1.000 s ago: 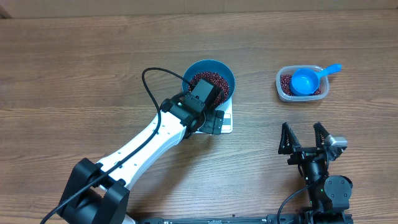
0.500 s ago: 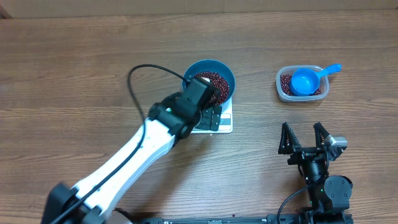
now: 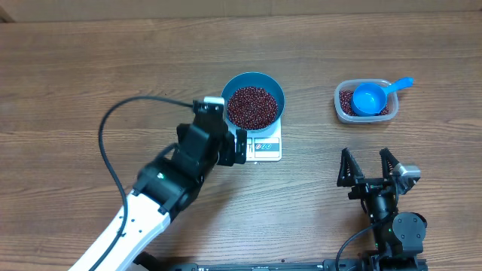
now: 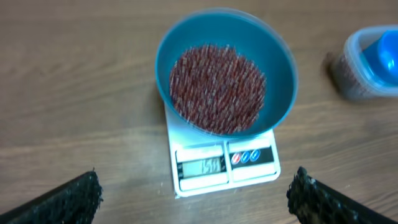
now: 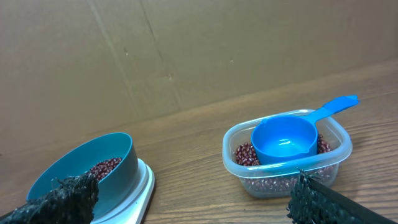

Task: Scoop item into bowl and weigh 150g on scale

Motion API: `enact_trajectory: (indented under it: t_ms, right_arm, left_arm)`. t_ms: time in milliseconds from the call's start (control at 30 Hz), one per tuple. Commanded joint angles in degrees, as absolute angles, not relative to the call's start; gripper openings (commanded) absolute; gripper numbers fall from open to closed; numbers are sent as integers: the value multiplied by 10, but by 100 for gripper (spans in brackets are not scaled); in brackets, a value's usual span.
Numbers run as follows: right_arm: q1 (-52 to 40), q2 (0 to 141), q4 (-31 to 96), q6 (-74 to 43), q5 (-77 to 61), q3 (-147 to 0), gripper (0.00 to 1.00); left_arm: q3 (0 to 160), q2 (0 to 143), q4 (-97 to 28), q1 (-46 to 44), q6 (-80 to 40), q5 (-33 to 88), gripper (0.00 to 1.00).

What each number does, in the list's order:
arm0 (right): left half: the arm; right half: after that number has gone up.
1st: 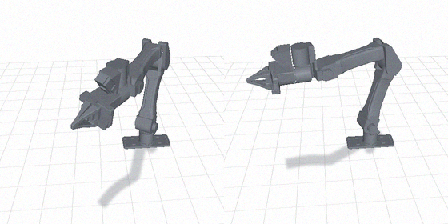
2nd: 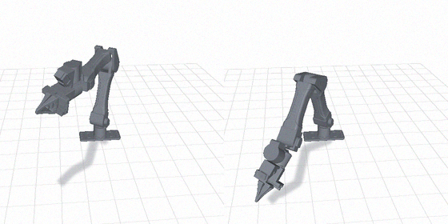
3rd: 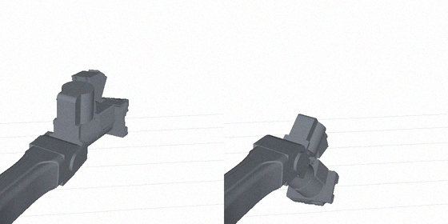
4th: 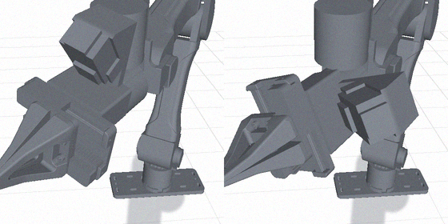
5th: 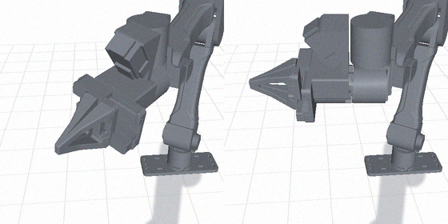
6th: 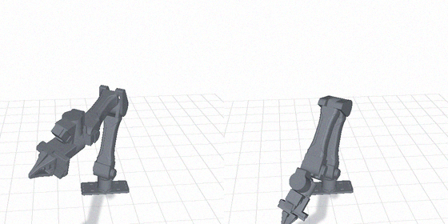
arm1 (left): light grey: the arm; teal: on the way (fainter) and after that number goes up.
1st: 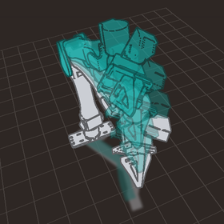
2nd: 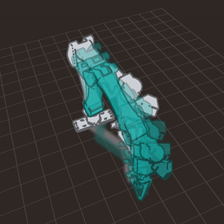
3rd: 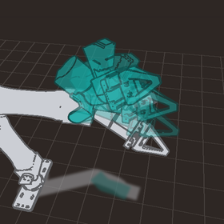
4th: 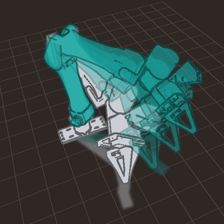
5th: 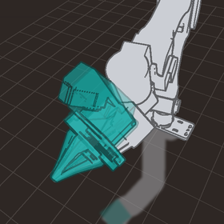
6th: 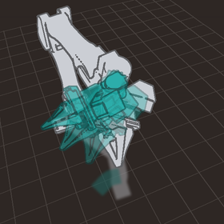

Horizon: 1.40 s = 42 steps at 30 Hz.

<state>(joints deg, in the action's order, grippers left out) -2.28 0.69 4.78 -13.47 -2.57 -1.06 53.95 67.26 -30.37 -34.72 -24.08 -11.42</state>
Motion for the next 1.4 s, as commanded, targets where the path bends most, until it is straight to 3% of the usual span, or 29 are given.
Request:
enact_trajectory:
  t_ms: [0, 167, 300, 933, 1133, 1367]
  right_arm:
    - [-25, 2, 46, -135, -22, -4, 100]
    - [-25, 2, 46, -135, -22, -4, 100]
    - [-25, 2, 46, -135, -22, -4, 100]
    - [-25, 2, 46, -135, -22, -4, 100]
    - [-25, 2, 46, -135, -22, -4, 100]
    - [-25, 2, 46, -135, -22, -4, 100]
  left_arm:
    - [443, 662, -189, -344, -245, -122, 100]
    - [326, 648, 20, -344, -244, -94, 100]
    - [264, 645, 109, -344, -245, -82, 100]
    - [107, 472, 170, -336, -245, -77, 99]
    - [11, 387, 260, -336, -245, -93, 99]
    - [3, 302, 213, -300, -225, -111, 100]
